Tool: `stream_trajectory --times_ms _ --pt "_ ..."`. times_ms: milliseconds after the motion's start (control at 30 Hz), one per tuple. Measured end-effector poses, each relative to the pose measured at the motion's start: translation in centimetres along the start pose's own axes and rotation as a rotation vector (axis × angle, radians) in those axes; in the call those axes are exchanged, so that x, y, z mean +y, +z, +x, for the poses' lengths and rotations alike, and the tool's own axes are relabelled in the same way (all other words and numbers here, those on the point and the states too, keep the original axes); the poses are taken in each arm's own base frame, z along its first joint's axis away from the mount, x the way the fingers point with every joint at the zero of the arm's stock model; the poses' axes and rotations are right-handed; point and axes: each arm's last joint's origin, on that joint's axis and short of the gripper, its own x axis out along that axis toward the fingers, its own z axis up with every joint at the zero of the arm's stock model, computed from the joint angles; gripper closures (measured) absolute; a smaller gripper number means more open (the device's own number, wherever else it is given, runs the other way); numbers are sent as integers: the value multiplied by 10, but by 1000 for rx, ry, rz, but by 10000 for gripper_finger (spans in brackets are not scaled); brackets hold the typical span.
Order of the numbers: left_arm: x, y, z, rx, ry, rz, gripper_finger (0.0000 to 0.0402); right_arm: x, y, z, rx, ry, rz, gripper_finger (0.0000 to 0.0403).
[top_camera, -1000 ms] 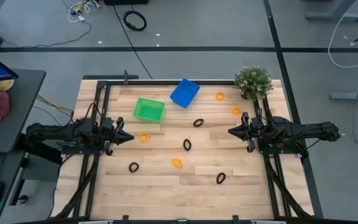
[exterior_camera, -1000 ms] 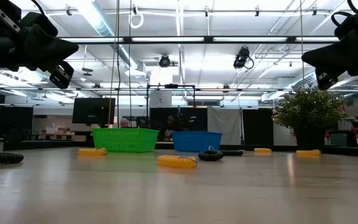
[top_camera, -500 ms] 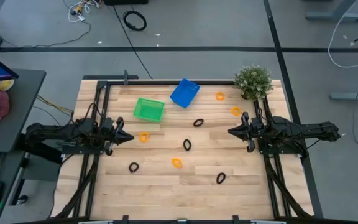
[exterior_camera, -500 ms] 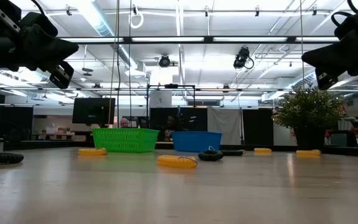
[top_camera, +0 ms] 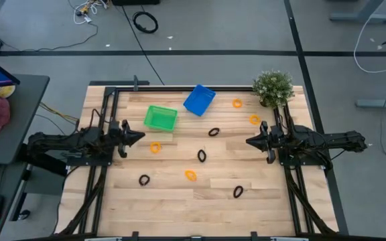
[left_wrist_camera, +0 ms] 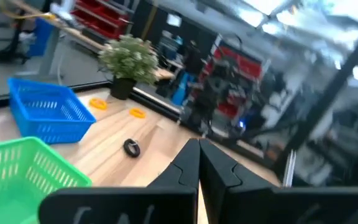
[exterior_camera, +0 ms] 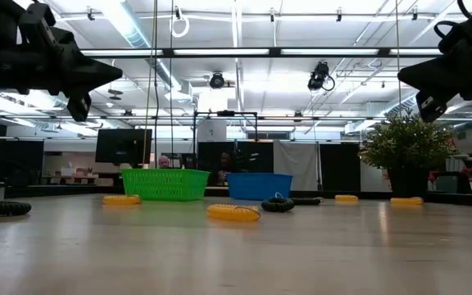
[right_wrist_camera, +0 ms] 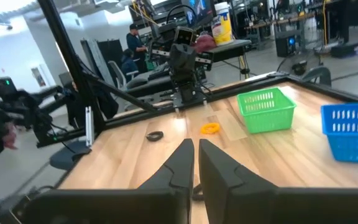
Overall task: Sort spring keychains into baskets
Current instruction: Put the yellow spring keychain into the blue basket
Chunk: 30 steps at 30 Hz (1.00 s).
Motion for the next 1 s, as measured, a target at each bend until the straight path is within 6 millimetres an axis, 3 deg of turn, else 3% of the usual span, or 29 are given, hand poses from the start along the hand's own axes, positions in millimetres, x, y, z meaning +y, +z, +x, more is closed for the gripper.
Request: stream_trajectory --times_ms 367,500,600,733,1000 --pt "3 1 0 -40 99 197 396 -3 2 0 -54 -111 168 373" --pt "0 8 0 -107 80 179 396 -1 12 0 -159 -93 150 376" --pt "-5 19 -2 -168 80 183 397 3 30 -1 -246 -106 49 387" --pt "-19 54 -7 -271 142 226 397 11 65 1 -265 -154 -106 399" --pt "-55 121 10 -291 311 390 397 28 155 25 -224 -266 -392 393"
